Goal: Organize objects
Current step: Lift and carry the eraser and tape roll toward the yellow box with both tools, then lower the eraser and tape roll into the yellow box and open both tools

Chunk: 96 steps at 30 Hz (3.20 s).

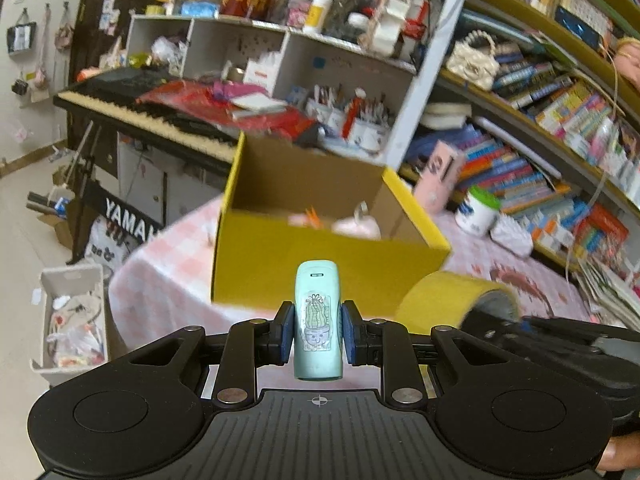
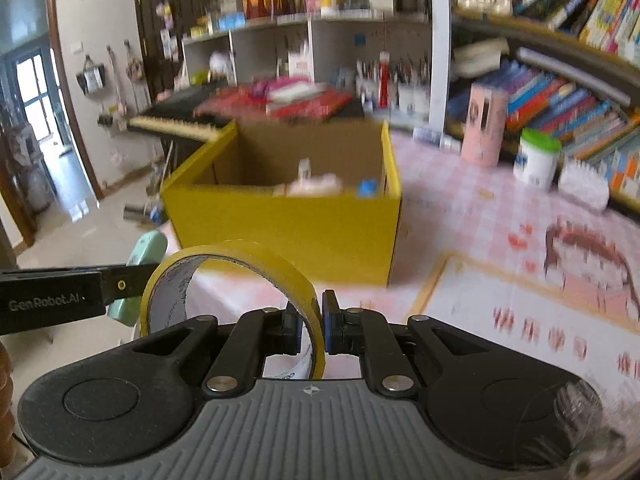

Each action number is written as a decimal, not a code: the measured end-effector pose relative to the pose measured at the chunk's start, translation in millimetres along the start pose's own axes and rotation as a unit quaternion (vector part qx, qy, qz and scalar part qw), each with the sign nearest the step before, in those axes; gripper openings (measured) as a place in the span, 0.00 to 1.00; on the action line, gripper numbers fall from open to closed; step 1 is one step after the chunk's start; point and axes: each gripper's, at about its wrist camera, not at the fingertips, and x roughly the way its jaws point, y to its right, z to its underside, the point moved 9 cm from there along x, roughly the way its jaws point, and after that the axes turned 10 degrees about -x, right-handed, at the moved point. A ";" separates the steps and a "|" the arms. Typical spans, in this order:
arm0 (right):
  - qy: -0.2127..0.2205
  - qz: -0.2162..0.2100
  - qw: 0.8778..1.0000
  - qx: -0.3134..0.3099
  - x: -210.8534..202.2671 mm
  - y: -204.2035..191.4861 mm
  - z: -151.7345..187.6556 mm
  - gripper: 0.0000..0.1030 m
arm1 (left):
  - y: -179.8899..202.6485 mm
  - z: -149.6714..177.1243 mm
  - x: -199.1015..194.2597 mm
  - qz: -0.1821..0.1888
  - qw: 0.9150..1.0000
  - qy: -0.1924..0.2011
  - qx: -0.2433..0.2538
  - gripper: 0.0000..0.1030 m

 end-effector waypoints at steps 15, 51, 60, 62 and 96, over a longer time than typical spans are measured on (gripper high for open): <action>0.113 0.026 0.993 0.007 50.9 83.4 -119.5 0.09 | 36.1 -70.8 70.8 -0.024 0.998 0.046 0.025 0.22; 0.009 -0.077 0.995 -0.056 196.1 87.7 -120.0 0.09 | 18.7 -39.8 186.1 -0.146 0.984 -0.078 0.068 0.23; 0.000 -0.087 0.995 -0.052 205.2 87.0 -117.8 0.09 | 18.0 -39.1 186.6 -0.154 0.983 -0.073 0.069 0.23; -0.003 -0.088 0.995 -0.050 206.6 87.6 -116.3 0.09 | 18.2 -39.1 186.1 -0.155 0.983 -0.073 0.069 0.24; -0.061 -0.083 0.985 -0.137 236.1 69.0 -116.2 0.14 | 27.4 -50.7 134.1 -0.151 0.985 0.002 0.079 0.77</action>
